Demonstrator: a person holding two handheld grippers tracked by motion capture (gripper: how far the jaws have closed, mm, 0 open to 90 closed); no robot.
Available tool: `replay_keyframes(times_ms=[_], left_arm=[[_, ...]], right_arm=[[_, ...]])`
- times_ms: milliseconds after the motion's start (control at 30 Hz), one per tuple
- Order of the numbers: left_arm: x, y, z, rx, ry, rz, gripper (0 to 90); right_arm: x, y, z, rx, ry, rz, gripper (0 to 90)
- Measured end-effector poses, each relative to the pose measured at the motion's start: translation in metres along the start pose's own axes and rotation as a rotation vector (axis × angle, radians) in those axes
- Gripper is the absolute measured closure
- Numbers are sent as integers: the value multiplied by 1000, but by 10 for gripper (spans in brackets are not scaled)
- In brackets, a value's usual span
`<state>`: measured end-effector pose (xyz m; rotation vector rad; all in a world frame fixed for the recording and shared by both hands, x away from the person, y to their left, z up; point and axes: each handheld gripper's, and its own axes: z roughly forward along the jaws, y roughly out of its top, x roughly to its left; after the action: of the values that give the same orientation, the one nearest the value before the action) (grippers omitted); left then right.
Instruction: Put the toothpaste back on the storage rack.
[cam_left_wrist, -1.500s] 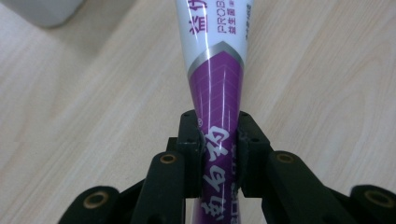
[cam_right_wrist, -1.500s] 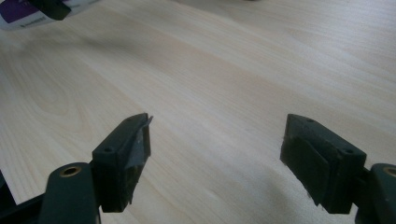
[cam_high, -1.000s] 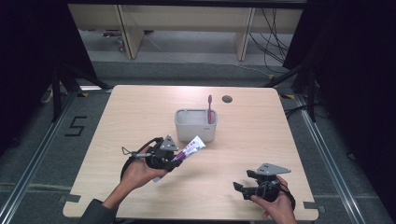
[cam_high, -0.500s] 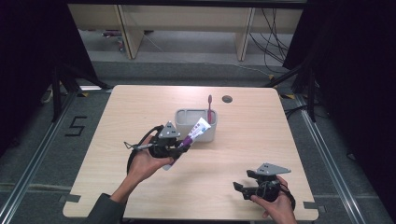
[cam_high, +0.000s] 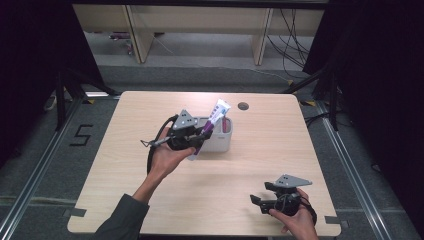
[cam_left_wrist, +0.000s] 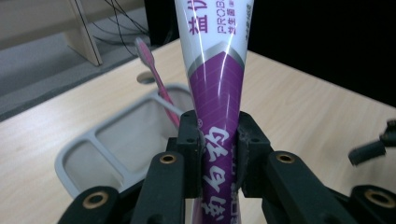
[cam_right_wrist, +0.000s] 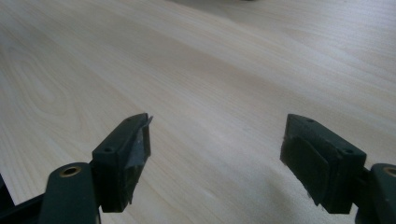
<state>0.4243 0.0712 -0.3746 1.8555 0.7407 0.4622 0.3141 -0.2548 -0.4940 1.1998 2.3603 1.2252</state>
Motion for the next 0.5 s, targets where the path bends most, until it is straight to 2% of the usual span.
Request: replay_keyframes(times_ms=[100, 267, 500], left_arm=[[4, 7, 4, -27, 21, -11, 741], [8, 16, 11, -75, 41, -30, 741], [14, 28, 21, -112, 64, -42, 741]], right_arm=[[-1, 0, 0, -4, -10, -5, 248], [-1, 0, 1, -8, 2, -3, 248], [0, 0, 0, -1, -1, 0, 248]])
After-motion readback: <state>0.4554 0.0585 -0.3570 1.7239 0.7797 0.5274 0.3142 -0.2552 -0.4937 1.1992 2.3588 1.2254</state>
